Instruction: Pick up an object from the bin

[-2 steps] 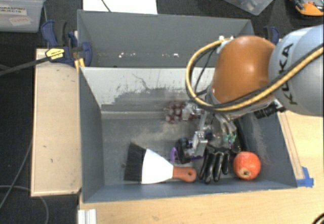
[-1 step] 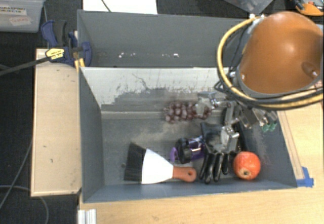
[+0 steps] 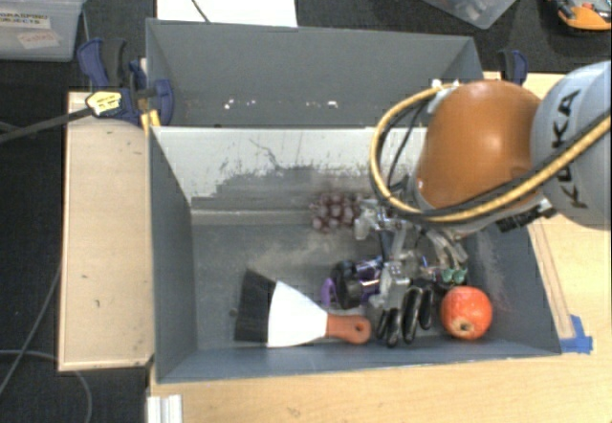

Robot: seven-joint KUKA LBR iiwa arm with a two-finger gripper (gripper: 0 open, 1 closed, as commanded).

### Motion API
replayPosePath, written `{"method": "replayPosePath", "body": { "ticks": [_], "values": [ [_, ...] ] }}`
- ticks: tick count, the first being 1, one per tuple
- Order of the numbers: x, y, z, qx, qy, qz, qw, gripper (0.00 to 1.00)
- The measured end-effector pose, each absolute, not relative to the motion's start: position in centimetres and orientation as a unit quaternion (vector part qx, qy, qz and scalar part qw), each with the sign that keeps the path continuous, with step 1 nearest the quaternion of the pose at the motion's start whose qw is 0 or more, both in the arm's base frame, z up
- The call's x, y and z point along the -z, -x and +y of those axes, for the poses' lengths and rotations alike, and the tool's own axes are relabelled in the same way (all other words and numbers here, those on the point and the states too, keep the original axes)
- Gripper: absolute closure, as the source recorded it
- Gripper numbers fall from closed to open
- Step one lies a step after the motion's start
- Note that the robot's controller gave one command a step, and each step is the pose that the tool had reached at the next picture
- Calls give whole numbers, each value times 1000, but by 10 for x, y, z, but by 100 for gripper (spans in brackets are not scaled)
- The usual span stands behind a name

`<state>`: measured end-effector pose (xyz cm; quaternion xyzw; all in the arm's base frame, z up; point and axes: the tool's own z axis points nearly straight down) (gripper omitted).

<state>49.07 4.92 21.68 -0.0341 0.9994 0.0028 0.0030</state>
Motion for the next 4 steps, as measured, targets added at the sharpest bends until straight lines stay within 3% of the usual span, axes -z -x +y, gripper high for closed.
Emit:
{"method": "replayPosePath", "body": {
  "ticks": [1, 2, 3, 4],
  "values": [
    [-172, -499, 9, -1, 208, 978, 8, 0],
    [-83, -491, 14, -3, 79, 997, 3, 0],
    [-85, -499, 20, -1, 169, 986, 15, 100],
    [-84, -498, 20, -1, 169, 986, 12, 0]
  ]
}}
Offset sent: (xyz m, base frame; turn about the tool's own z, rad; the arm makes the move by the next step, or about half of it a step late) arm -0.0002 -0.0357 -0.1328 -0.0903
